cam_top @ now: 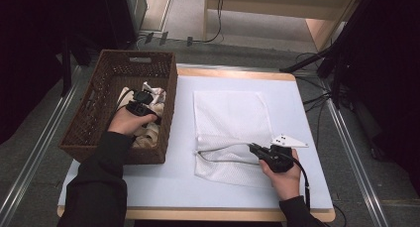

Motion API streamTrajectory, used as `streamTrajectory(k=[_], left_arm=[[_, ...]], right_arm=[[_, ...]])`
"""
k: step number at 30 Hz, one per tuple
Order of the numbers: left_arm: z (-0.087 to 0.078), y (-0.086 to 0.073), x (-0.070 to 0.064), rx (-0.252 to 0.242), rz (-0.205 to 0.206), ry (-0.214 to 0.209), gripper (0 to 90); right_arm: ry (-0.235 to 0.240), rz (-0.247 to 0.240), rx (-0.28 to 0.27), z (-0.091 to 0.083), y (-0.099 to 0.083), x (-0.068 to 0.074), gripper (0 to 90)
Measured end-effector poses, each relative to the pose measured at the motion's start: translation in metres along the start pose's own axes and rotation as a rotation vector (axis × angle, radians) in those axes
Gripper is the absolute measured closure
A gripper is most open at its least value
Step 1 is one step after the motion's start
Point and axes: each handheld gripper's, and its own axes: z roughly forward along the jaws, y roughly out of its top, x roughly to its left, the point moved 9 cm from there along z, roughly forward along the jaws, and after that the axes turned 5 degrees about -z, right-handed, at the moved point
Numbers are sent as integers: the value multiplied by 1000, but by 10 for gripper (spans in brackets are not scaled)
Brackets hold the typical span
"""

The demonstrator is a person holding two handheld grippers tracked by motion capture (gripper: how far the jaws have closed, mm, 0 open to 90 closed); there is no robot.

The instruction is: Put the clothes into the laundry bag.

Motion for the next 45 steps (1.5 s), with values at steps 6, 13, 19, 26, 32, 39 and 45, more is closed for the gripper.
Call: streamTrajectory(k=[6, 13, 19, 26, 32, 39, 45], left_arm=[[-16, 9, -3, -120, -27, -74, 611], [-34, 20, -7, -275, -31, -113, 611], [-55, 26, -7, -413, -44, -125, 611], [-88, 32, -12, -609, -42, -103, 610], [-107, 29, -20, -697, -27, -83, 608], [-123, 22, -45, -741, 18, -131, 608], [-117, 21, -72, -720, 24, -194, 605]], right_arm=[[1, 0, -1, 0, 0, -1, 883], [1, 4, -2, 0, 0, -2, 883], [-1, 2, -2, 0, 0, -1, 883], [-2, -2, -3, 0, 0, -1, 883], [-1, -1, -4, 0, 0, -1, 885], [6, 2, -27, -2, 5, -1, 890], [0, 5, -45, -3, 7, -2, 890]])
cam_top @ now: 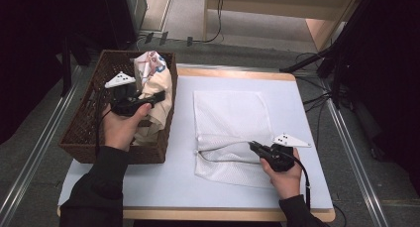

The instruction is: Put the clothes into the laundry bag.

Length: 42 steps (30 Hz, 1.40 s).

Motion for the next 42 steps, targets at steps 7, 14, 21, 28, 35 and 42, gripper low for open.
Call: streamTrajectory(k=[7, 14, 21, 28, 35, 42], left_arm=[[12, -8, -30, 13, 23, -56, 603], [8, -15, -53, 3, 4, -116, 603], [6, -33, -83, 18, 45, -174, 602], [8, -64, -123, 71, 77, -268, 602], [4, -100, -150, 124, 52, -360, 599], [15, -158, -176, 261, 87, -428, 583]], right_arm=[[-4, -2, -6, 0, 0, 0, 890], [10, -1, -3, 2, -1, 2, 889], [15, 7, -6, 3, -1, 3, 889], [21, 9, -5, 3, -1, 3, 889], [21, 28, 5, 5, -1, 1, 889], [4, 31, 13, 8, -1, -1, 886]])
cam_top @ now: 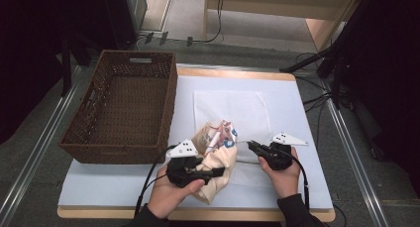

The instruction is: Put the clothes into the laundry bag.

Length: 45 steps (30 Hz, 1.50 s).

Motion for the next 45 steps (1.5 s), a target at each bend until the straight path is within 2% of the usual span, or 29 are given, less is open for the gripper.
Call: streamTrajectory(k=[6, 7, 8, 9, 10, 11, 14, 15, 16, 17, 18, 19, 20, 22, 23, 24, 25, 27, 28, 29, 32, 36, 37, 39, 40, 41, 42, 44, 45], left_arm=[[34, -27, 5, 97, -29, -12, 517], [47, -36, 5, 140, -61, -12, 373], [47, -36, 5, 140, -61, -12, 227], [49, -36, 5, 147, -86, -9, 227], [47, -33, 4, 132, -95, -8, 145], [36, -19, 5, 73, -83, 17, 100], [22, -5, 5, 12, -60, 17, 92], [10, 8, 12, -47, -23, 79, 92], [10, 8, 12, -47, -23, 79, 92], [6, 12, 19, -58, -8, 129, 92], [5, 16, 28, -63, -9, 178, 94], [7, 20, 46, -62, -48, 237, 95], [10, 21, 55, -60, -58, 264, 96], [19, 21, 71, -45, -94, 296, 167], [19, 21, 71, -45, -94, 296, 212], [29, 17, 81, -16, -149, 281, 289], [34, 15, 83, -6, -161, 265, 379], [39, 13, 83, 11, -157, 246, 547], [43, 11, 81, 26, -148, 228, 547], [47, 9, 79, 41, -142, 208, 673], [57, 4, 69, 89, -128, 119, 845], [64, 1, 59, 116, -90, 79, 900], [67, 0, 50, 126, -47, 64, 897], [68, 1, 48, 117, -27, 83, 809], [62, 8, 49, 74, -3, 142, 740], [62, 8, 49, 74, -3, 142, 619], [50, 20, 63, -1, -9, 282, 463], [39, 26, 78, -33, -35, 351, 249], [39, 26, 78, -33, -35, 351, 197]], right_arm=[[0, 6, -6, 1, 1, 1, 885], [-1, 6, -4, 1, 1, 1, 884], [-1, 6, -4, 1, 1, 1, 884], [1, 7, -4, 1, 1, 2, 883], [3, 6, -4, 0, 1, 2, 882], [3, 5, -11, -1, 2, 1, 878], [2, -2, -13, -2, 2, 0, 876], [-1, 8, -18, -4, 3, -2, 874], [-1, 8, -18, -4, 3, -2, 874], [1, 13, -16, -4, 3, -2, 874], [2, 13, -19, -4, 3, -1, 874], [1, 8, -20, -4, 4, -1, 874], [0, 8, -22, -4, 4, -1, 873], [4, 8, -25, -5, 6, 2, 872], [4, 8, -25, -5, 6, 2, 872], [9, 3, -30, -5, 7, 3, 872], [11, -3, -31, -5, 7, 4, 872], [12, -4, -32, -6, 7, 4, 872], [14, -2, -33, -5, 7, 4, 872], [15, -2, -29, -5, 6, 4, 873], [16, -1, -24, -5, 4, 4, 873], [18, -1, -26, -5, 5, 5, 873], [20, -3, -28, -5, 5, 6, 874], [21, -3, -28, -5, 5, 6, 874], [21, -2, -27, -6, 5, 6, 873], [21, -2, -27, -6, 5, 6, 873], [23, -3, -30, -6, 6, 6, 873], [26, -6, -32, -7, 6, 7, 873], [28, -4, -35, -7, 7, 7, 873]])
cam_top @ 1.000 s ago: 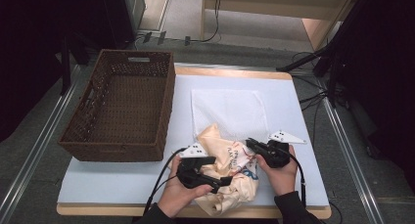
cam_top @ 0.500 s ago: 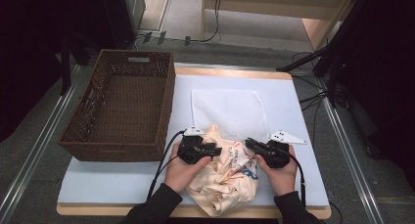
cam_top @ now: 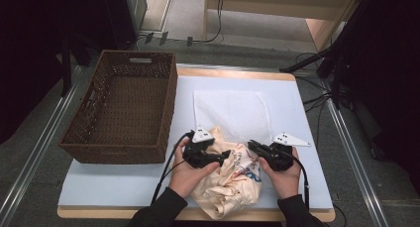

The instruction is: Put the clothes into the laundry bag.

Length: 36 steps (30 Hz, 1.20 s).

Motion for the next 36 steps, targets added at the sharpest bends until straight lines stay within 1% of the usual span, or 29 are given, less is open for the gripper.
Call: streamTrajectory(k=[1, 2, 3, 4, 6, 7, 8, 9, 10, 11, 12, 13, 14, 15, 16, 17, 18, 19, 20, 22, 24, 27, 28, 29, 30, 32, 33, 35, 36], left_arm=[[0, -1, 17, 19, -16, 62, 165], [0, -1, 17, 19, -16, 62, 155], [1, -3, 23, 34, -26, 82, 156], [4, -6, 27, 57, -41, 88, 156], [11, -13, 32, 111, -65, 77, 168], [14, -14, 32, 111, -71, 50, 290], [14, -14, 32, 111, -71, 50, 407], [13, -14, 30, 106, -66, 27, 407], [13, -12, 27, 94, -66, 12, 518], [12, -12, 24, 91, -53, -3, 702], [11, -12, 16, 100, -39, -42, 772], [11, -12, 16, 100, -39, -42, 813], [9, -12, 8, 107, -28, -86, 827], [8, -11, 4, 107, -26, -105, 834], [8, -11, 4, 107, -26, -105, 845], [6, -12, -10, 114, -14, -184, 854], [6, -12, -10, 114, -14, -184, 855], [6, -15, -27, 133, 25, -241, 856], [8, -18, -35, 151, 47, -263, 858], [15, -25, -45, 191, 84, -284, 860], [19, -28, -49, 208, 90, -289, 859], [33, -36, -49, 247, 109, -239, 850], [37, -34, -43, 241, 96, -170, 861], [37, -34, -43, 241, 96, -170, 864], [38, -31, -39, 229, 94, -127, 864], [38, -27, -26, 209, 103, -11, 860], [37, -26, -21, 202, 80, 1, 800], [34, -24, -22, 195, 82, -11, 666], [30, -21, -25, 170, 85, -28, 666]], right_arm=[[0, 2, 0, 0, 0, 0, 873], [-1, 3, 0, 0, 0, -1, 873], [-2, 3, 3, 1, 0, -1, 873], [-2, 3, 3, 1, 0, -1, 873], [-2, 0, 6, 1, -1, 0, 873], [-1, -2, 5, 1, 0, 0, 873], [-1, -2, 5, 1, 0, 0, 873], [-2, -1, 6, 1, 0, 0, 873], [-2, 0, 6, 1, 0, 0, 873], [-1, 2, 6, 1, 0, 0, 873], [-1, 2, 7, 1, 0, 0, 873], [0, -1, 7, 2, -1, 0, 873], [-1, -1, 7, 2, -1, 0, 873], [0, -1, 8, 2, -1, 1, 873], [0, -1, 8, 2, -1, 1, 873], [0, -1, 8, 2, -1, 1, 873], [0, -1, 8, 2, -1, 1, 873], [0, 0, 7, 2, 0, 1, 873], [0, 0, 4, 2, 0, 1, 874], [2, 7, -7, 2, 2, 1, 877], [6, 6, -10, 1, 2, 2, 879], [21, 7, -25, -2, 6, 5, 886], [32, 5, -44, -5, 10, 7, 890], [32, 5, -44, -5, 10, 7, 890], [37, 0, -54, -8, 12, 7, 892], [42, 3, -73, -13, 16, 9, 894], [46, -4, -88, -18, 19, 10, 894], [41, -11, -84, -20, 19, 9, 894], [41, -11, -84, -20, 19, 9, 894]])
